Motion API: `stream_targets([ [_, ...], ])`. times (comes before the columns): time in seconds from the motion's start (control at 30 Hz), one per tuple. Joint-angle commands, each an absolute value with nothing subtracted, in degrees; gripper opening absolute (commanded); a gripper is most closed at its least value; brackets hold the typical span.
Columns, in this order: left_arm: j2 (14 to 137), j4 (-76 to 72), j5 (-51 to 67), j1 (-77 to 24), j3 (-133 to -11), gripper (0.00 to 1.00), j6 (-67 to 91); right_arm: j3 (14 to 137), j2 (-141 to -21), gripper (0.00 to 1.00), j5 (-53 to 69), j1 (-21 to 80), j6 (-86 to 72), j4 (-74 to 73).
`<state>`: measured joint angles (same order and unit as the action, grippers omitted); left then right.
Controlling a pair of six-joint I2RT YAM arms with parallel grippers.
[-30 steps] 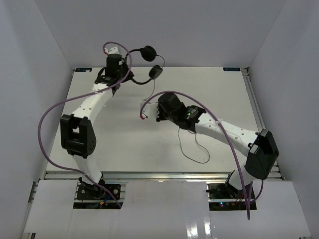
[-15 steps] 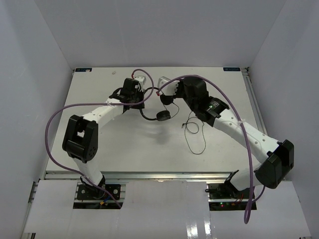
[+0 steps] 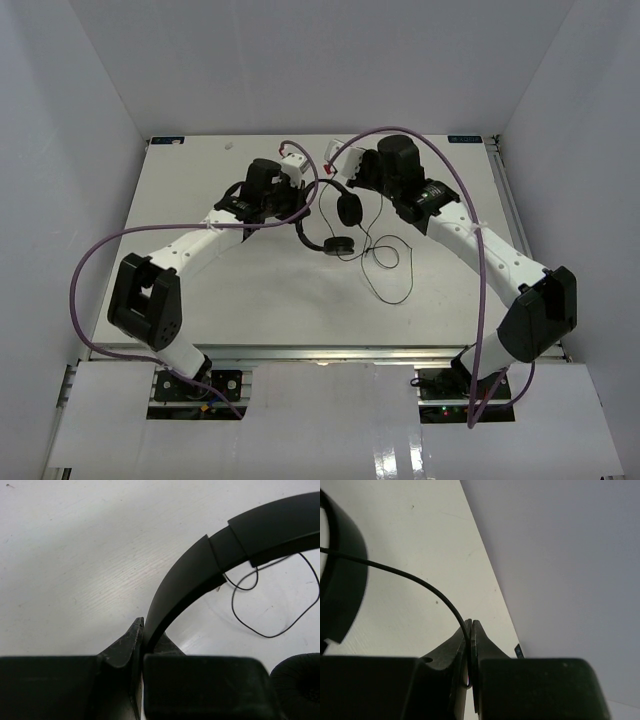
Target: Wrap the headphones
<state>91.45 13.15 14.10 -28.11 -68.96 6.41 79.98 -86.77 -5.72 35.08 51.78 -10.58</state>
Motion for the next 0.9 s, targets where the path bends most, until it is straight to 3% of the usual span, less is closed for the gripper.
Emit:
stream_targets([
  [0.0,85.6,9.9,19.7,-28.2,-67.7,0.0,7.0,85.8,-89.8,0.08,3.1,28.8,40.9,-11.7],
  [0.2,81.7,8.7,18.8,-28.2,-66.9,0.0,10.7,85.9,-90.9,0.08,14.4,21.0,32.1,-12.3],
  [0.5,81.4,9.3,21.4,-28.2,-76.4,0.0,20.4,77.1,-91.4,0.09,52.4,18.1,18.5,-3.3],
  [0.87,80.7,15.0,18.4,-28.2,-86.3,0.0,24.7,70.7,-94.7,0.08,48.6,17.9,11.0,4.1],
])
